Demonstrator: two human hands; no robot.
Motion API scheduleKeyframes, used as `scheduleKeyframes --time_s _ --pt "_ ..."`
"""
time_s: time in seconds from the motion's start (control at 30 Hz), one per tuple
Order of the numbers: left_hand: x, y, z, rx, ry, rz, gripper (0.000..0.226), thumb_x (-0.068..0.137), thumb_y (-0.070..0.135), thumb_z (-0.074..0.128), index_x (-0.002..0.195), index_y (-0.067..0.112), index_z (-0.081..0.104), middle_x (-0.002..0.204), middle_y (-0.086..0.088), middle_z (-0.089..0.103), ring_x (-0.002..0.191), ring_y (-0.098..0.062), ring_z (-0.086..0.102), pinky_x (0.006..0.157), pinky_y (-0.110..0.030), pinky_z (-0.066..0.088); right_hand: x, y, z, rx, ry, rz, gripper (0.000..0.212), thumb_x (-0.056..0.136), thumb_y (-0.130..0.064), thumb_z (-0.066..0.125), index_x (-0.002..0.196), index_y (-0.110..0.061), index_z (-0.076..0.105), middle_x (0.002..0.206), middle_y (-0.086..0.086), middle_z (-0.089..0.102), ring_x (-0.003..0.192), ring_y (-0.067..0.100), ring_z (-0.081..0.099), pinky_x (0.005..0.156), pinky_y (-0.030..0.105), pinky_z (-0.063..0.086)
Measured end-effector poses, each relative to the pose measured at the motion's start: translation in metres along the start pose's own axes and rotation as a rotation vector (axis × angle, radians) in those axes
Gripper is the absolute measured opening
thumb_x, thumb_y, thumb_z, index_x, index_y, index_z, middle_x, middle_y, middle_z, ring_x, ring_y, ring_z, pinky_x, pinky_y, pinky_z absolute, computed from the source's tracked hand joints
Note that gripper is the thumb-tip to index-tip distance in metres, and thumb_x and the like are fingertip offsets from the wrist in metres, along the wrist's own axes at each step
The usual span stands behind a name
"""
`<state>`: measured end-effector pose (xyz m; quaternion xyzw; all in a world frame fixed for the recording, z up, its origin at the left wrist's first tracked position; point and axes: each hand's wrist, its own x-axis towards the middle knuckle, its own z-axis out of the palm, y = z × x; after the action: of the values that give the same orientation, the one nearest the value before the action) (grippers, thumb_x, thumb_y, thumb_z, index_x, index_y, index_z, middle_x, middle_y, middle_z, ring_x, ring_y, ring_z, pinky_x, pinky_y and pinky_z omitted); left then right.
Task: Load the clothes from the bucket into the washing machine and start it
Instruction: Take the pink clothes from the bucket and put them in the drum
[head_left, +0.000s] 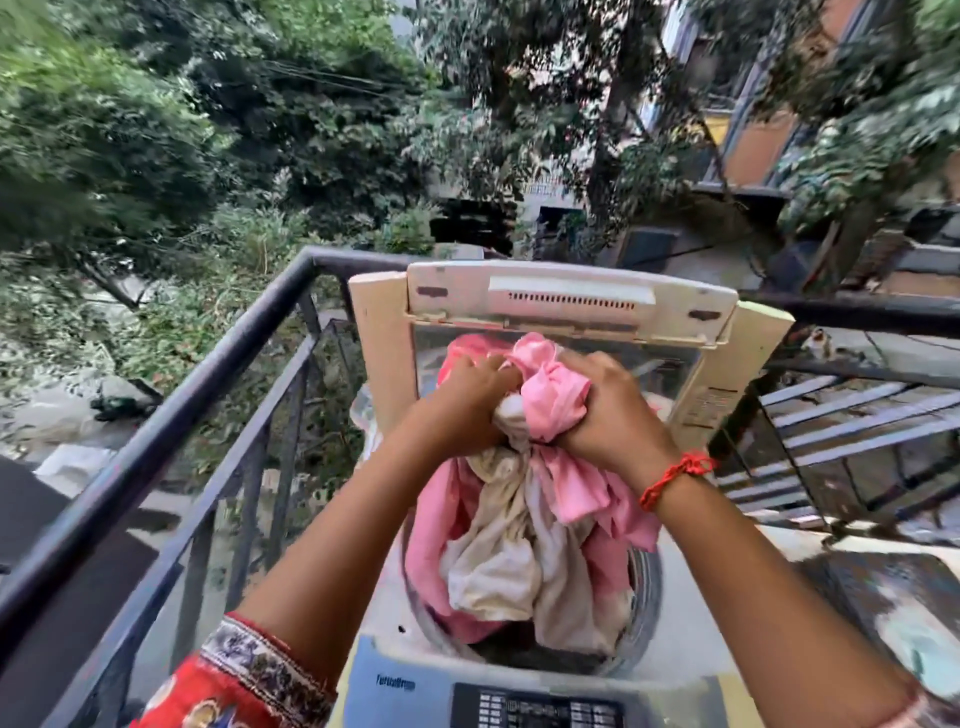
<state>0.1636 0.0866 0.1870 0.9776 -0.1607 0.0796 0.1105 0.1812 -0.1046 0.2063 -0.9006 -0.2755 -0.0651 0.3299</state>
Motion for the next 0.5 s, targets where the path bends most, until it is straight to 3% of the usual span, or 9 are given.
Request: scheduleKeyframes --time_s 0.17,0.27,0.37,0.5 --pt "-0.014 0.001 0.058 -0.104 -0.173 -0.052 0.061 0.077 0.027 0.075 0.13 0.006 0.053 0.133 -0.017 0.05 0.128 -0.029 0.039 0.103 -0.045 0.033 -0.022 0.05 0.054 0.023 -0.117 0.148 0.066 0.064 -0.038 0.072 0.128 -0.032 0.054 0.104 0.007 0.058 0.096 0.029 0.061 0.086 0.037 0.053" --pt "-0.022 0.002 0.088 -0.198 -0.151 -0.045 0.056 0.073 0.027 0.078 0.122 0.004 0.06 0.123 -0.019 0.059 0.118 -0.026 0.04 0.096 -0.054 0.038 -0.032 0.074 0.084 0.03 -0.182 0.177 0.07 0.064 -0.033 0.071 0.132 -0.03 0.054 0.112 0.007 0.059 0.103 0.027 0.059 0.09 0.038 0.052" --pt "-0.026 -0.002 0.113 -0.179 -0.204 -0.089 0.055 0.074 0.029 0.078 0.121 0.009 0.059 0.124 -0.016 0.059 0.118 -0.032 0.049 0.093 -0.043 0.035 -0.041 0.089 0.104 0.038 -0.191 0.206 0.069 0.062 -0.034 0.073 0.128 -0.026 0.057 0.119 0.011 0.057 0.112 0.034 0.057 0.096 0.041 0.049" --pt "-0.032 -0.004 0.146 -0.123 -0.27 -0.17 0.045 0.074 0.033 0.07 0.113 0.014 0.058 0.113 -0.012 0.057 0.101 -0.037 0.053 0.086 -0.044 0.037 -0.054 0.106 0.124 0.004 -0.231 0.237 0.069 0.059 -0.033 0.073 0.126 -0.025 0.057 0.121 0.013 0.056 0.115 0.039 0.053 0.097 0.044 0.048"
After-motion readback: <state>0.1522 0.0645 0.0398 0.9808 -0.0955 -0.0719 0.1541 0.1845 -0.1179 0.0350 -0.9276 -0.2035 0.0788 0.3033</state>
